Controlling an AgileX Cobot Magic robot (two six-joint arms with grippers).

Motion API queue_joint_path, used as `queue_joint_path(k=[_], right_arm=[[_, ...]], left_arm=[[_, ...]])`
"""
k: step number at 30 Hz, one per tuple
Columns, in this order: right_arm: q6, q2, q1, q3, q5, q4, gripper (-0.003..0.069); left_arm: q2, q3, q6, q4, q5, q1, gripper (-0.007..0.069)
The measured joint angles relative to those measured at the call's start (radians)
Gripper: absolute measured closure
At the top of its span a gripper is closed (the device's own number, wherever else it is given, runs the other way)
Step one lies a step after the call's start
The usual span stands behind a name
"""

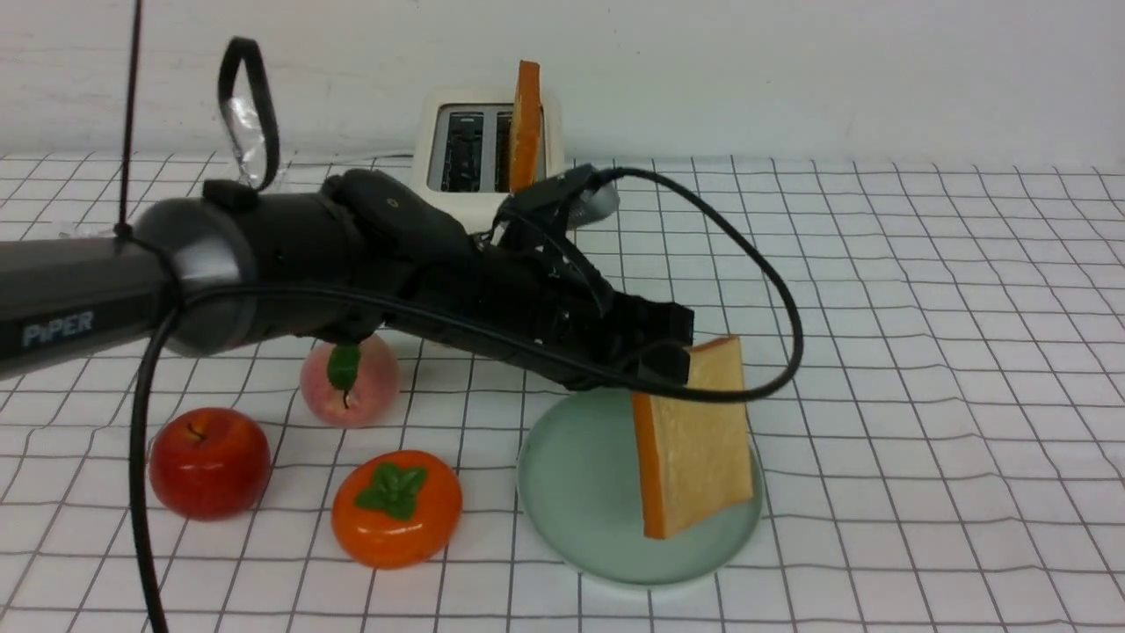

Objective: Take toasted bread from bread machine on white checkered table place on plate.
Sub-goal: 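Place the slice of bread on the plate with the left gripper, then grasp the toast slice in the toaster and pull it up out of the slot with the right gripper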

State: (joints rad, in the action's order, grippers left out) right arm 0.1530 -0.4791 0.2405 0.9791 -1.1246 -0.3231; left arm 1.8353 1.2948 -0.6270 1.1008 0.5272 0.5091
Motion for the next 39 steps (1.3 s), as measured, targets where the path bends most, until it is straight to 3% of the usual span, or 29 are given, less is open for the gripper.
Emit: queue_joint_path(k=[5, 7, 9, 12, 14, 15, 16, 20, 22, 26, 32, 34, 39], right_arm=[[-0.002, 0.000, 0.000, 0.000, 0.001, -0.006, 0.0658], [-0.002, 0.000, 0.000, 0.000, 0.001, -0.010, 0.0658], [-0.002, 0.000, 0.000, 0.000, 0.001, -0.015, 0.0658], [-0.002, 0.000, 0.000, 0.000, 0.001, -0.024, 0.0656], [-0.002, 0.000, 0.000, 0.000, 0.001, -0.027, 0.0656], [-0.002, 0.000, 0.000, 0.000, 0.000, -0.032, 0.0656], [-0.002, 0.000, 0.000, 0.000, 0.000, -0.032, 0.0656], [-0.024, 0.000, 0.000, 0.000, 0.007, -0.028, 0.0656], [-0.040, 0.000, 0.000, 0.000, 0.012, -0.021, 0.0655], [-0.093, -0.053, 0.000, 0.000, 0.015, 0.013, 0.0652], [-0.093, -0.226, 0.000, 0.000, 0.046, -0.030, 0.0649], [-0.061, -0.314, 0.000, 0.004, 0.082, -0.077, 0.0648], [0.069, -0.550, 0.000, 0.071, 0.130, -0.233, 0.0648]], left_arm=[[0.026, 0.000, 0.000, -0.049, -0.007, 0.000, 0.0524], [0.026, 0.000, 0.000, -0.076, -0.017, 0.000, 0.0483], [0.026, 0.000, 0.000, -0.100, -0.018, 0.000, 0.0408], [0.025, 0.000, 0.000, -0.154, -0.017, 0.000, 0.0210], [0.019, 0.000, 0.000, -0.170, -0.014, 0.000, 0.0146], [0.006, 0.000, 0.000, -0.191, -0.011, 0.000, 0.0053], [-0.014, -0.001, 0.000, -0.208, -0.009, 0.000, 0.0011], [-0.139, -0.004, 0.000, -0.278, -0.005, 0.000, -0.0033], [-0.191, -0.004, 0.000, -0.297, -0.005, 0.000, -0.0024], [-0.394, -0.004, 0.040, -0.417, -0.001, 0.000, 0.0117], [-0.586, -0.008, 0.309, -0.648, 0.080, 0.000, 0.0528], [-0.646, -0.026, 0.416, -0.750, 0.108, 0.000, 0.0630], [-0.800, -0.132, 0.627, -0.964, 0.130, 0.000, 0.0638]])
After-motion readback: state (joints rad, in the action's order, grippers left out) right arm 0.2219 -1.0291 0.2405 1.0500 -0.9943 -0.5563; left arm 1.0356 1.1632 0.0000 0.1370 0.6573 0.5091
